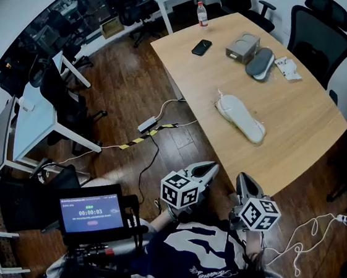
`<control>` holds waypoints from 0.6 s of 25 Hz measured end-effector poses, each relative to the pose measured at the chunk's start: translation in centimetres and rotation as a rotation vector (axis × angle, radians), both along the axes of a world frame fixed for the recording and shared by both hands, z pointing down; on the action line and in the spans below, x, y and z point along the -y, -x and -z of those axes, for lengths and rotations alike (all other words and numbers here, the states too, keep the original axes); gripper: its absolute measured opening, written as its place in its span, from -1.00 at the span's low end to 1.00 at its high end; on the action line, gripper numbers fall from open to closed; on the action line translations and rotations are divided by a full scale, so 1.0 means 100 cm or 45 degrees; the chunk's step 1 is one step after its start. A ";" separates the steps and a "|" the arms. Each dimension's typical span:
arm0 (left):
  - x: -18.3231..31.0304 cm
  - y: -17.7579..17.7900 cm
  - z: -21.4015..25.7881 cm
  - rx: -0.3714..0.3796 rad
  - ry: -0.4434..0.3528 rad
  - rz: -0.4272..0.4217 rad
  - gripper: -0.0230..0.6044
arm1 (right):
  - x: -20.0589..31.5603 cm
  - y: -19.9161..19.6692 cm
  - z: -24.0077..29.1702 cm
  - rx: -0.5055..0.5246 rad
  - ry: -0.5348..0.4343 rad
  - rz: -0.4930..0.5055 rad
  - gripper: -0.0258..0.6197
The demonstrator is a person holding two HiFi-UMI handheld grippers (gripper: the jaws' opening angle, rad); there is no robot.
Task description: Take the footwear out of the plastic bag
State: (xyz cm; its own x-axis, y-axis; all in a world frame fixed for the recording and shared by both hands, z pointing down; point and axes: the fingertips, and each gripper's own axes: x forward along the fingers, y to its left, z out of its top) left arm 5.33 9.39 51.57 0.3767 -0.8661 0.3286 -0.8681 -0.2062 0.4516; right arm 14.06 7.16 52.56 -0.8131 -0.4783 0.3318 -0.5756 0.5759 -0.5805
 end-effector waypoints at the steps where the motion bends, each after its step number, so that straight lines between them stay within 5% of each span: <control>1: 0.007 0.007 -0.001 -0.001 0.003 -0.007 -0.91 | 0.007 0.005 -0.001 0.001 0.001 -0.010 -0.94; 15: 0.126 0.115 -0.021 -0.042 0.092 -0.202 -0.91 | 0.114 0.111 -0.006 -0.049 0.035 -0.166 -0.94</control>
